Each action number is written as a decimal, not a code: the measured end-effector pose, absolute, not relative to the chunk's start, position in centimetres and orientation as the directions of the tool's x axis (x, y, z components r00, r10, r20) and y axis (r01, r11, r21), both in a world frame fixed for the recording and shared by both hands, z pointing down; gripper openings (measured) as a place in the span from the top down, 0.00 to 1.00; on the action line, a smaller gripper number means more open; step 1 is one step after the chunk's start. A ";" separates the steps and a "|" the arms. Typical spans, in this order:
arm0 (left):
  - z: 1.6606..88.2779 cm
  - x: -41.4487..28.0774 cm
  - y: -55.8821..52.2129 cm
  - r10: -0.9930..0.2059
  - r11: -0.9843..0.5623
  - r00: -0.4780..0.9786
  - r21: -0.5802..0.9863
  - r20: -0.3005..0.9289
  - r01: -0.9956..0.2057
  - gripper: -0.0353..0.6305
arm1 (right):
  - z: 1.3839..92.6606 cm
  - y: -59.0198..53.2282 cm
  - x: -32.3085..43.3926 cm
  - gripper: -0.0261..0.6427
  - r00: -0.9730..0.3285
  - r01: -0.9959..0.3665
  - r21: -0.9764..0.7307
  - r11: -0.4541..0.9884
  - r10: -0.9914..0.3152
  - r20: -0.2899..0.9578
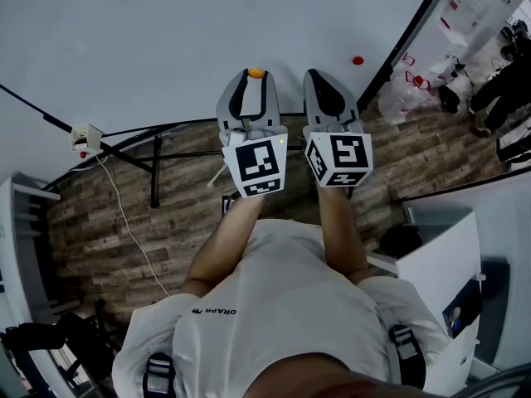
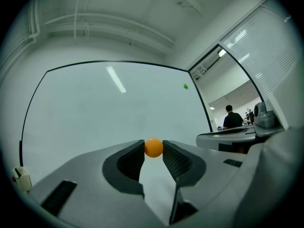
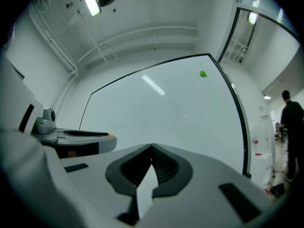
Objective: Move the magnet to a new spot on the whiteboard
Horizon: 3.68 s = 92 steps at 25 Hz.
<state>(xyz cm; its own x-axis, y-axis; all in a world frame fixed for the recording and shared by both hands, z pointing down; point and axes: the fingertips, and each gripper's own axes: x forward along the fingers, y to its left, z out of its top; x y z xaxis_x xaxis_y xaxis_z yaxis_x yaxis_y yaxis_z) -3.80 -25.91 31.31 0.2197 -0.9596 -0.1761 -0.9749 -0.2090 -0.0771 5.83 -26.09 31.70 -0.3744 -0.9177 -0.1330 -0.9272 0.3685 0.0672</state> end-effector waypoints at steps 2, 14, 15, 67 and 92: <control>31.3 -3.7 -26.0 -0.959 -0.210 0.221 -0.079 -0.177 -0.975 0.77 | 31.7 -26.2 5.9 0.94 -0.375 -0.927 0.066 0.370 -0.917 -0.132; 31.5 -3.4 -26.2 -0.958 -0.210 0.223 -0.089 -0.179 -0.974 0.77 | 31.8 -26.2 5.9 0.94 -0.376 -0.927 0.069 0.370 -0.917 -0.133; 31.5 -3.5 -26.2 -0.959 -0.209 0.222 -0.087 -0.178 -0.974 0.77 | 31.7 -26.2 5.9 0.94 -0.376 -0.927 0.070 0.370 -0.917 -0.133; 26.9 -4.5 -32.8 -0.959 -0.177 0.220 -0.227 -0.182 -0.958 0.77 | 31.0 -26.5 5.3 0.94 -0.378 -0.925 0.079 0.371 -0.915 -0.139; 26.2 -4.1 -36.7 -0.966 -0.169 0.209 -0.238 -0.151 -0.956 0.77 | 30.9 -27.1 6.0 0.94 -0.380 -0.925 0.080 0.371 -0.912 -0.156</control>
